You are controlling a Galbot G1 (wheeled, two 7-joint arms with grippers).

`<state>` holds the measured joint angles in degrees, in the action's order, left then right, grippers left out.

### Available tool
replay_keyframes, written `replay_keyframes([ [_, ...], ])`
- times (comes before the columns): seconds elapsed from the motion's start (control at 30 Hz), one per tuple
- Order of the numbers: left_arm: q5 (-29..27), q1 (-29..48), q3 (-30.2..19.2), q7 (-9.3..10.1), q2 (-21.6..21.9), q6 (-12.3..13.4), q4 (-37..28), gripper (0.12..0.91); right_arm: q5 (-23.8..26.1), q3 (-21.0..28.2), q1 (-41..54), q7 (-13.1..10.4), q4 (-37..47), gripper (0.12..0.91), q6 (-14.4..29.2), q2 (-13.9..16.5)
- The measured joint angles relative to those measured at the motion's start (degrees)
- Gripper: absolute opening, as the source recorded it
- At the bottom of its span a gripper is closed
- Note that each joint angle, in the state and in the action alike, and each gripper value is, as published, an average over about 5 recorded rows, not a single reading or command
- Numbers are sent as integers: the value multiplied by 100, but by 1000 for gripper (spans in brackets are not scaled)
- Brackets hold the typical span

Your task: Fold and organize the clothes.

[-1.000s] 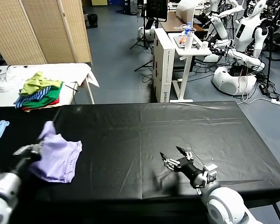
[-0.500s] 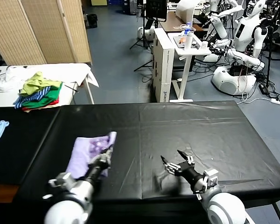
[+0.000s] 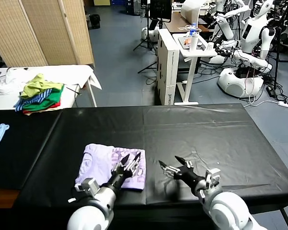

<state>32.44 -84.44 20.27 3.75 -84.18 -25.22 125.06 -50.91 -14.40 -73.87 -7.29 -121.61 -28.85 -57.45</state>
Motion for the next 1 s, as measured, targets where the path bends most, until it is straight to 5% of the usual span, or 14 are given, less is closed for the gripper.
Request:
replay_keyframes([
  [0.2, -267, 14, 235, -4, 176, 213, 40, 867, -383, 362, 271, -150, 227, 907, -62, -149],
  [0.53, -685, -110, 482, -93, 281, 360, 117, 907, -323, 1028, 646, -198, 777, 889, -61, -498],
  [0.67, -695, -124, 606, -106, 371, 379, 182, 907, -271, 1130, 713, -190, 891, 729, -61, -538],
  [0.9, -657, -164, 846, -106, 497, 388, 222, 907, -182, 1164, 750, -176, 1014, 288, -91, -607],
  [1.0, -644, -170, 929, -102, 520, 390, 224, 907, -168, 1137, 725, -178, 994, 163, -108, -597],
])
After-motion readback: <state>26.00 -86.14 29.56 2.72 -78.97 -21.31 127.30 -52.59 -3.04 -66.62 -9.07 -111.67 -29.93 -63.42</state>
